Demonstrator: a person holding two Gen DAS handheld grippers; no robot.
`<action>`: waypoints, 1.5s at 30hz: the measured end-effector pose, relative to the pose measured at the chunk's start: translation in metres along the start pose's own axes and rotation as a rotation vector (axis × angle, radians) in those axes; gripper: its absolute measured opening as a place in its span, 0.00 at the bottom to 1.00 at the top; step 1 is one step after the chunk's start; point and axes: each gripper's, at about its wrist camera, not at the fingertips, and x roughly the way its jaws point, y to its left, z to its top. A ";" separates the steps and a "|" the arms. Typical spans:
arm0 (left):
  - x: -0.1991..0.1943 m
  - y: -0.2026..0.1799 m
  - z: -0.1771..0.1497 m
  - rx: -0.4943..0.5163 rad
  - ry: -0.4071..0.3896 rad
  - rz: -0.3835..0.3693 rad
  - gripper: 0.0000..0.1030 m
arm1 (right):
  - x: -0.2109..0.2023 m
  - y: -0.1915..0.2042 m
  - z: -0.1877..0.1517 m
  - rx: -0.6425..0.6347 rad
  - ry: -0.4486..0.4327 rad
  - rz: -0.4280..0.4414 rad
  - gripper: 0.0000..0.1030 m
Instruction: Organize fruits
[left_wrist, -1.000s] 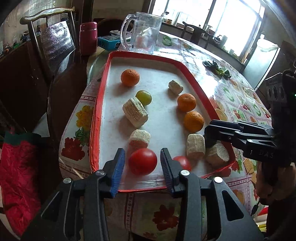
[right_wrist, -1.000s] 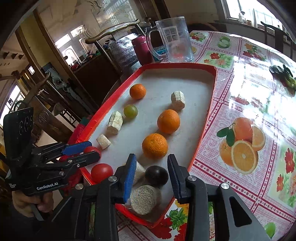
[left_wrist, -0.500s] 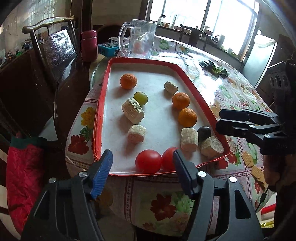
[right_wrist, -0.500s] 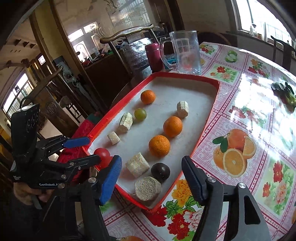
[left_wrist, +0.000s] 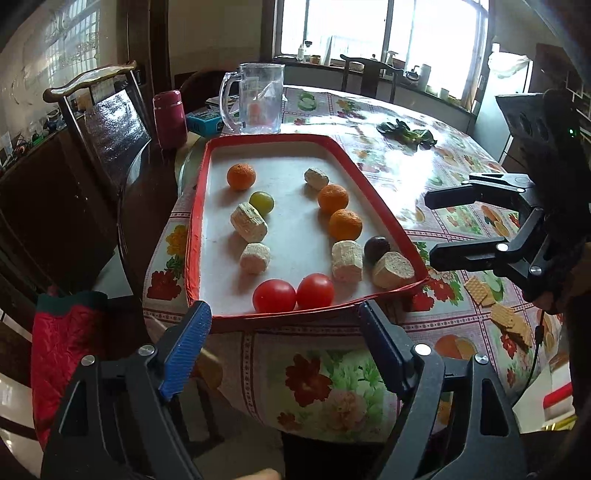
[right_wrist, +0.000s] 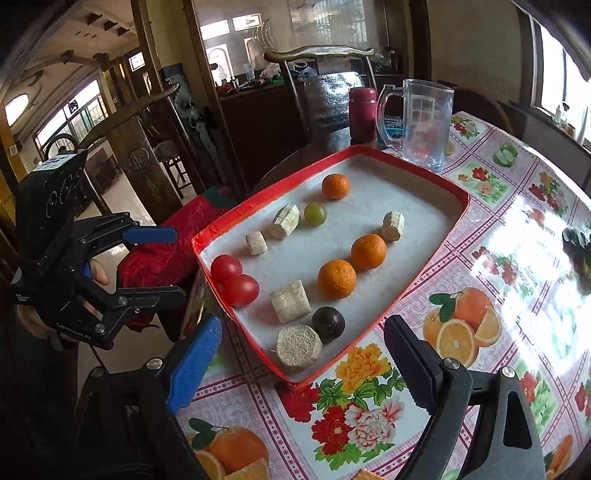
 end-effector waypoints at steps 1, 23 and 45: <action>-0.004 -0.002 0.000 0.005 -0.015 0.009 0.80 | -0.001 -0.001 -0.001 -0.001 -0.005 0.008 0.88; -0.028 -0.017 0.000 0.027 -0.081 0.039 0.80 | -0.002 0.029 -0.010 -0.185 0.012 0.045 0.88; -0.029 -0.008 -0.002 -0.009 -0.106 0.078 0.80 | 0.007 0.031 -0.008 -0.183 0.013 0.061 0.88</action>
